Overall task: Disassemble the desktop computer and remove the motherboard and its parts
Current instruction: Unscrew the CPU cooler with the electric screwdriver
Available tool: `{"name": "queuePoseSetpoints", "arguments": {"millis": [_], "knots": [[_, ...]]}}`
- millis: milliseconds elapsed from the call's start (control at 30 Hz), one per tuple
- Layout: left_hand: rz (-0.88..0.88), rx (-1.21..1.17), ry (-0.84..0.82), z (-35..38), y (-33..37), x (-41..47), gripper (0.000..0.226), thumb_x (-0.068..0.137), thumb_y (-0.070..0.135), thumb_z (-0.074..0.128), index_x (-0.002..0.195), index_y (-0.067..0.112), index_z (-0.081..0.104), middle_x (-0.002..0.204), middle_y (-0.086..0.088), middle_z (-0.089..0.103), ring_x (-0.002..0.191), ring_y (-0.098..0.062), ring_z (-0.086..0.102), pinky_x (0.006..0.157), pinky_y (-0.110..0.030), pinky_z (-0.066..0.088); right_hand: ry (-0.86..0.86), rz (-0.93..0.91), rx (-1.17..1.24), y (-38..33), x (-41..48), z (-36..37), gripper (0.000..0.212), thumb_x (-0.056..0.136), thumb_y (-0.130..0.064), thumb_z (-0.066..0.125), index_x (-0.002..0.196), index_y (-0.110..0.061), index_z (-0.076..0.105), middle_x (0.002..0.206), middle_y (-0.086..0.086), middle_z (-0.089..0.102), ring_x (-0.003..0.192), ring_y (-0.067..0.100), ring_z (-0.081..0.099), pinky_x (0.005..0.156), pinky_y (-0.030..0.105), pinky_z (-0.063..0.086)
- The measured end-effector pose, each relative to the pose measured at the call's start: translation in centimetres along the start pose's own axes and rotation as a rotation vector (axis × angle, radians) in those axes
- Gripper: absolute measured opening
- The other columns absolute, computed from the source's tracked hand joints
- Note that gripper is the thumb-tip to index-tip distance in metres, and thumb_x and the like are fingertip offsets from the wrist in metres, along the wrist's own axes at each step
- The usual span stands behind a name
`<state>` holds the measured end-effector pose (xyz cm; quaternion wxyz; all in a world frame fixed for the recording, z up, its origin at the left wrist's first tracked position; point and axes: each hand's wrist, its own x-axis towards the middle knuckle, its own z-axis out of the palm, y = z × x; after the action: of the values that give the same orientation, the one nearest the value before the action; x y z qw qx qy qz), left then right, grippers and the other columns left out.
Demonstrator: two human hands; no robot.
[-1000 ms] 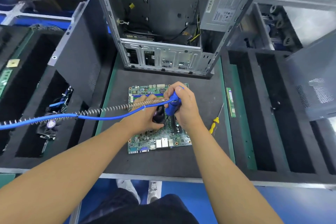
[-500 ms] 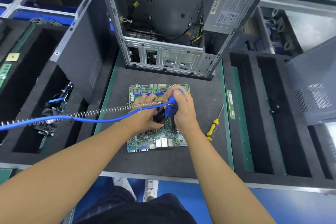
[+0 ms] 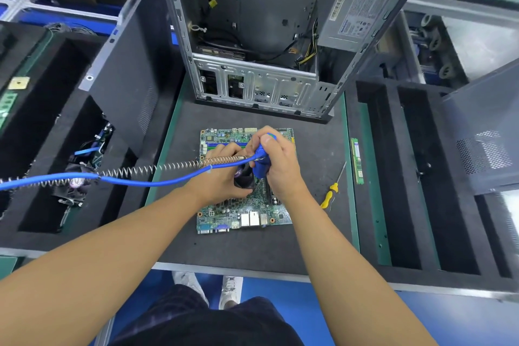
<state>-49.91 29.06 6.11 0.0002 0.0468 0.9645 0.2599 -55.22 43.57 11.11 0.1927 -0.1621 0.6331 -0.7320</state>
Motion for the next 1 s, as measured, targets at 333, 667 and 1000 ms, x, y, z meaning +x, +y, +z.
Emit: {"name": "queuePoseSetpoints", "arguments": {"millis": [333,667,1000], "knots": [[-0.001,-0.051,0.022,0.0,-0.7,0.2,0.051,0.067,0.044,0.079,0.107,0.035,0.050,0.098,0.012,0.037,0.090,-0.013,0.035,0.087,-0.039,0.039,-0.055,-0.050,-0.025,-1.3,0.4,0.0,0.020,0.084,-0.023,0.043,0.070,-0.019,0.055,0.066,0.001,0.057,0.060,0.026,0.046,0.059,0.037,0.038],[0.043,0.091,-0.019,0.5,-0.5,0.6,0.061,0.068,0.054,0.075,0.113,0.023,0.047,0.090,0.007,0.052,0.079,-0.020,0.052,0.062,-0.035,0.044,-0.039,-0.053,0.000,-2.5,1.6,0.3,0.024,0.091,-0.029,0.048,0.078,-0.010,0.054,0.072,0.013,0.050,0.060,0.048,0.033,0.051,0.057,0.032],[-0.056,-0.223,0.152,-2.6,-0.8,-0.8,0.047,0.073,0.063,0.071,0.110,0.052,0.044,0.106,0.028,0.048,0.101,0.001,0.046,0.083,-0.017,0.035,-0.220,-0.044,-0.107,-5.2,1.8,2.2,0.025,0.088,-0.035,0.046,0.090,-0.012,0.055,0.074,0.007,0.048,0.061,0.021,0.040,0.056,0.027,0.034]]}}
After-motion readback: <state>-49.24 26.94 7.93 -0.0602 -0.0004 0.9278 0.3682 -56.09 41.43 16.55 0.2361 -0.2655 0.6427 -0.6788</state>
